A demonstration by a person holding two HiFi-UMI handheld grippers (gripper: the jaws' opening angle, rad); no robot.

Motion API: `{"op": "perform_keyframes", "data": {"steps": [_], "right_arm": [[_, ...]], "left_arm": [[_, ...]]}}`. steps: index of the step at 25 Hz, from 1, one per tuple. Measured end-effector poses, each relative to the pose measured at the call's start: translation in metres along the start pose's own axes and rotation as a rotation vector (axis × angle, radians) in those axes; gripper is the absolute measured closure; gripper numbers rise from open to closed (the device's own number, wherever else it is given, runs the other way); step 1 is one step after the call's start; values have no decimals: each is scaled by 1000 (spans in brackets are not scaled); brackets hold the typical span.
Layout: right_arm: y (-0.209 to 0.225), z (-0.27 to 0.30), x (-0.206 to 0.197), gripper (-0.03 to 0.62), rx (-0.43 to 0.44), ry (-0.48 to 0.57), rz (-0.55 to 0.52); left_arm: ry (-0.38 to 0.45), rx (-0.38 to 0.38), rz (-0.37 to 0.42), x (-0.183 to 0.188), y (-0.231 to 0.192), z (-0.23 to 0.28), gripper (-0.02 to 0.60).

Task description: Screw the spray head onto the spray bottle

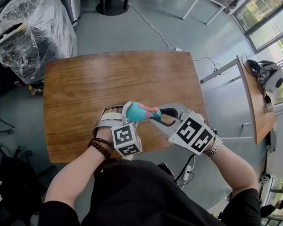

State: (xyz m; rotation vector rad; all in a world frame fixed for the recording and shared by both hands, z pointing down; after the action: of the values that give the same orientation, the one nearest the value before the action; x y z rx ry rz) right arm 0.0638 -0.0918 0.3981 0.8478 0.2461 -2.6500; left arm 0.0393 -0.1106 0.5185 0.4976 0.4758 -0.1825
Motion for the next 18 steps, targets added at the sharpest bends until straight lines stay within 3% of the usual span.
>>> {"op": "perform_keyframes", "data": {"steps": [10, 18], "right_arm": [[-4, 0, -5, 473, -6, -43, -120], [-17, 0, -11, 473, 58, -68, -210]], "left_arm": [[23, -26, 11, 5, 6, -1, 195], [32, -130, -5, 6, 25, -2, 193]]}}
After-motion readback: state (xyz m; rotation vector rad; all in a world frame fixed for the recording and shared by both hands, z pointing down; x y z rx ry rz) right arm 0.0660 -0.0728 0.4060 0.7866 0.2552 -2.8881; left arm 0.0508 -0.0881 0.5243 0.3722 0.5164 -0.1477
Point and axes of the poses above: the fingertips, and each gripper's own axes: z forward along the fingers, y to its right, x out of its top, the point moved 1 cm from there along -z, backward along the fingers, and after that the axes turned 3 degrees about -y, right-handed, at the moved point
